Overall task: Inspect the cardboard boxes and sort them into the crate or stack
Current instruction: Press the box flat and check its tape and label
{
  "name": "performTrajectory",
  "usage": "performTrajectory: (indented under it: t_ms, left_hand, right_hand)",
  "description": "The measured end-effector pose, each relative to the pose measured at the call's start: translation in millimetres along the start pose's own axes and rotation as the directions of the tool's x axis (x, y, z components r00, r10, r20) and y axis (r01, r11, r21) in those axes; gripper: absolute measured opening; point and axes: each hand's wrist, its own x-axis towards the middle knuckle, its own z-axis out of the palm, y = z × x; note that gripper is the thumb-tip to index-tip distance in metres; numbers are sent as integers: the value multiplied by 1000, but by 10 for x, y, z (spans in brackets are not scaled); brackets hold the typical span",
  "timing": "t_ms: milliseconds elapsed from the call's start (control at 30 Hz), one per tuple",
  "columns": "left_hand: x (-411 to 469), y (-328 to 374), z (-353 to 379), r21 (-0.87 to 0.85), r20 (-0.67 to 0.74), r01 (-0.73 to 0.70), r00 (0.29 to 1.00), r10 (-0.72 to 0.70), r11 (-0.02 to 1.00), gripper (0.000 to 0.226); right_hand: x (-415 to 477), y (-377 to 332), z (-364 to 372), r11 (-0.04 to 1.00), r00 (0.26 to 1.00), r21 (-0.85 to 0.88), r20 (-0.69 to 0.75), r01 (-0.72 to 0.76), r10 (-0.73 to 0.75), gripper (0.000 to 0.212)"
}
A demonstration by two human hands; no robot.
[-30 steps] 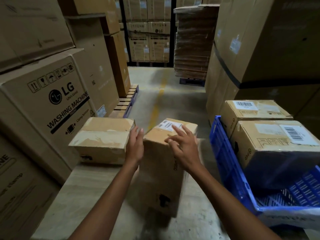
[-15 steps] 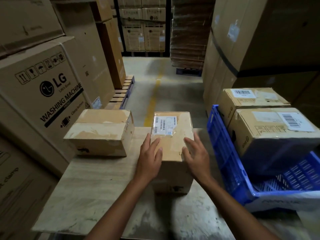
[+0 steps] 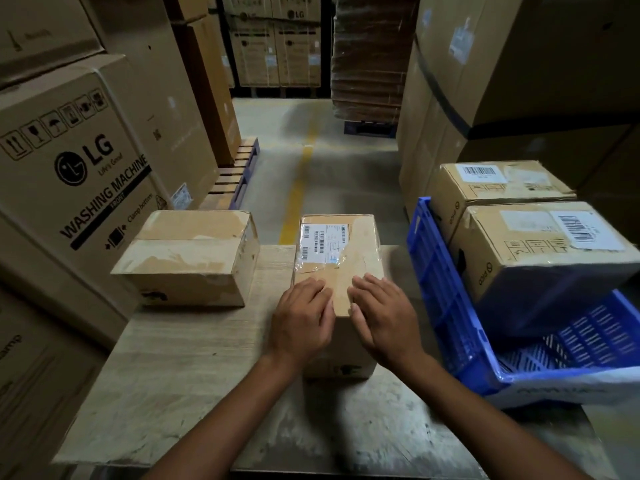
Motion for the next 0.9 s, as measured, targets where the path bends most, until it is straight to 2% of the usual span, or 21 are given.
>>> performTrajectory:
  t_ms: [133, 200, 267, 367, 433, 533, 633, 733, 900]
  left_hand:
    - [224, 9, -128, 41, 104, -26, 994, 22, 999, 12]
    - [351, 13, -141, 57, 164, -1, 986, -8, 998, 20]
    - [441, 2, -114, 60, 246, 33, 968, -47, 998, 37]
    - [490, -43, -64, 90, 377, 78, 920, -107, 993, 53]
    - [473, -59, -32, 115, 409, 93, 903, -132, 989, 56]
    - [505, -66, -9, 128, 403, 92, 905, -136, 988, 54]
    - [643, -62, -24, 146, 348, 54, 932, -102, 988, 37]
    - [808, -52, -16, 146, 286, 40, 955, -81, 988, 25]
    - [1006, -216, 107, 165, 364, 128, 914, -181, 978, 47]
  right_hand:
    - [247, -15, -146, 993, 994, -118, 110, 4, 9, 27]
    - [418, -32, -174, 987, 984, -161, 175, -3, 32, 29]
    - [543, -49, -185, 987, 973, -159, 224, -18, 54, 33]
    - [585, -44, -162, 989, 942, -141, 321, -51, 94, 51]
    - [566, -42, -154, 985, 925, -166, 368, -41, 101, 60]
    - [600, -37, -168, 983, 926, -180, 368, -24, 90, 54]
    - [737, -26, -196, 974, 941, -226, 327, -10, 86, 38]
    - [937, -28, -188, 959, 948, -277, 286, -57, 139, 31]
    - [1056, 63, 36, 955, 960, -278, 222, -106, 171, 34]
